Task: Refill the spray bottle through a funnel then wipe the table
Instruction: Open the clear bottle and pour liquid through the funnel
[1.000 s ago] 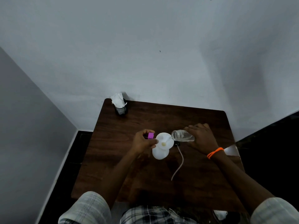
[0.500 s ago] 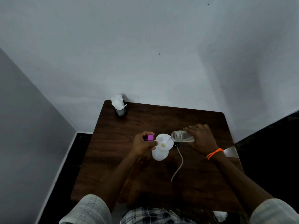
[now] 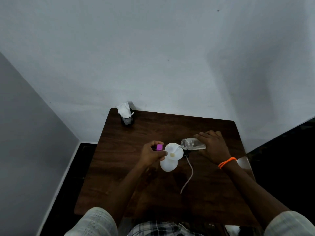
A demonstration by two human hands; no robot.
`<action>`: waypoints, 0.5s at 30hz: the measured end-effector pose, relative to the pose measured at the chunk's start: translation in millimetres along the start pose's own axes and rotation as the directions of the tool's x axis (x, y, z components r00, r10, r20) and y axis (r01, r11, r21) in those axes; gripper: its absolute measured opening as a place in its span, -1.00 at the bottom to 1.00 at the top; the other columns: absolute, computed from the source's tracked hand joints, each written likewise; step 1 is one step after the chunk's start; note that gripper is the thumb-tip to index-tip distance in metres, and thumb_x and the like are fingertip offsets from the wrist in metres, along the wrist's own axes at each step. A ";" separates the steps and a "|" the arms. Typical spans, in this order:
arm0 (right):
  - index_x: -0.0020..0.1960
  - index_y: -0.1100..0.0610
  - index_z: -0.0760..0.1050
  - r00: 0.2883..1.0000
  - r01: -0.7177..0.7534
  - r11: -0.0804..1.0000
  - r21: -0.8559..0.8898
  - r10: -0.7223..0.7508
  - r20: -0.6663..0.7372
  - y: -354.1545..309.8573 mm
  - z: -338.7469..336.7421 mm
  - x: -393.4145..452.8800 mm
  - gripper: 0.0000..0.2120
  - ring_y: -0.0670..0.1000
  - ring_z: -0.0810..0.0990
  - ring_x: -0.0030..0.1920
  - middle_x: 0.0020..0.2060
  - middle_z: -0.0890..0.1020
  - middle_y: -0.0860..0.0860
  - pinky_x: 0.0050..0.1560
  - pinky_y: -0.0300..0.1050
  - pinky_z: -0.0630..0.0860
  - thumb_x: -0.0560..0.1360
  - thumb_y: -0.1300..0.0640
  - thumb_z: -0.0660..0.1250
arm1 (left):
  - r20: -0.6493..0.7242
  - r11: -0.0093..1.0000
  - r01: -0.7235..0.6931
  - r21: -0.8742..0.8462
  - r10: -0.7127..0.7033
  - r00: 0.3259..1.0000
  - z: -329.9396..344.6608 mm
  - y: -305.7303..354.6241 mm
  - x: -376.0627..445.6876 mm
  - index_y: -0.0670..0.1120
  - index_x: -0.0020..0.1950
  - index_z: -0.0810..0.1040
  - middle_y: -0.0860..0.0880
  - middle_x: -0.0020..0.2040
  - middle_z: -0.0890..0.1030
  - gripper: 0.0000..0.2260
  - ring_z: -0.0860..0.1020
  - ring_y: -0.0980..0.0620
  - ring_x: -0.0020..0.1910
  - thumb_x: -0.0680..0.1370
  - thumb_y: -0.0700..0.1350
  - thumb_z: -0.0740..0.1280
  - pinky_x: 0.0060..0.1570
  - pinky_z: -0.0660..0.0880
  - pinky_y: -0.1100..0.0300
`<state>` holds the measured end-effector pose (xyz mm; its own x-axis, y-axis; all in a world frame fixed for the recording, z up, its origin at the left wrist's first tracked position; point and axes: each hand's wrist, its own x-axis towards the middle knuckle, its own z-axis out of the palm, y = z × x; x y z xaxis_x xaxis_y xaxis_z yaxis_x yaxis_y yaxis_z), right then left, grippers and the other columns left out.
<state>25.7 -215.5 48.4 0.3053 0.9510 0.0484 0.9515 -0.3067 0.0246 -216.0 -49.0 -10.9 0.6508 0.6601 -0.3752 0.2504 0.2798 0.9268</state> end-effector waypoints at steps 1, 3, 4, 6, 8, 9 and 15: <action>0.23 -0.01 0.63 1.000 -0.006 1.000 -0.004 0.006 0.019 0.8 0.8 -0.3 -0.40 0.11 0.59 0.01 0.12 0.69 -0.04 -0.01 0.02 0.37 0.27 -0.23 0.30 | -0.002 1.000 0.005 -0.001 -0.005 1.000 0.0 -0.1 -0.1 -0.11 0.11 0.63 -0.23 0.06 0.63 -0.65 0.70 -0.11 -0.17 0.39 -0.30 0.60 -0.18 0.68 0.06; 0.24 -0.01 0.62 0.999 -0.020 1.000 -0.006 0.020 0.046 1.5 1.2 -0.5 -0.41 0.10 0.59 0.02 0.14 0.68 -0.04 -0.01 0.02 0.36 0.28 -0.25 0.33 | -0.004 1.000 0.014 0.004 -0.014 1.000 -0.4 -0.7 0.3 -0.10 0.12 0.63 -0.22 0.05 0.64 -0.65 0.71 -0.11 -0.17 0.39 -0.29 0.60 -0.16 0.69 0.02; 0.23 -0.01 0.62 0.998 -0.025 1.000 -0.004 0.025 0.057 1.3 1.3 -0.7 -0.41 0.10 0.59 0.02 0.14 0.68 -0.03 -0.01 0.02 0.36 0.29 -0.25 0.33 | -0.002 1.000 0.015 0.007 -0.015 1.000 -0.7 -0.8 -0.1 -0.10 0.13 0.63 -0.21 0.05 0.64 -0.65 0.71 -0.11 -0.16 0.39 -0.29 0.60 -0.13 0.70 -0.02; 0.23 0.00 0.63 0.997 -0.029 1.000 -0.007 0.029 0.067 0.2 0.1 -0.8 -0.40 0.11 0.59 0.03 0.14 0.69 -0.02 -0.01 0.02 0.37 0.29 -0.26 0.30 | 0.006 1.000 0.016 0.011 -0.016 1.000 -1.5 -1.0 -0.4 -0.10 0.14 0.62 -0.19 0.07 0.64 -0.64 0.72 -0.13 -0.12 0.40 -0.29 0.59 -0.09 0.70 -0.06; 0.23 0.00 0.63 0.997 -0.029 1.000 -0.008 0.030 0.069 -0.9 -1.2 -1.1 -0.40 0.12 0.59 0.02 0.14 0.69 -0.03 -0.01 0.03 0.37 0.28 -0.24 0.27 | 0.009 1.000 0.022 0.014 -0.023 1.000 -1.8 -0.6 -0.8 -0.10 0.14 0.63 -0.18 0.09 0.63 -0.64 0.72 -0.15 -0.08 0.39 -0.29 0.59 -0.09 0.70 -0.07; 0.23 0.00 0.63 0.997 -0.029 1.000 -0.008 0.029 0.068 -1.5 -1.7 -1.3 -0.40 0.12 0.59 0.02 0.14 0.68 -0.03 -0.02 0.02 0.37 0.27 -0.22 0.26 | 0.006 1.000 0.025 0.012 -0.025 1.000 -2.1 -0.3 -1.0 -0.09 0.13 0.63 -0.18 0.10 0.63 -0.64 0.71 -0.16 -0.06 0.39 -0.29 0.59 -0.09 0.70 -0.07; 0.23 0.01 0.63 0.997 -0.022 1.000 -0.010 0.023 0.076 -3.7 -4.2 -1.2 -0.42 0.11 0.58 0.02 0.14 0.68 -0.02 -0.02 0.00 0.32 0.26 -0.16 0.31 | 0.013 0.999 0.036 0.013 -0.036 0.999 -2.5 0.4 -2.9 -0.10 0.13 0.63 -0.15 0.11 0.63 -0.64 0.69 -0.16 0.03 0.39 -0.32 0.58 -0.09 0.71 -0.04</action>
<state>21.6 -215.7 52.4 0.3287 0.9440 -0.0269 0.9441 -0.3278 0.0339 -219.6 -49.0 -9.5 0.6505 0.6406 -0.4080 0.2827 0.2944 0.9129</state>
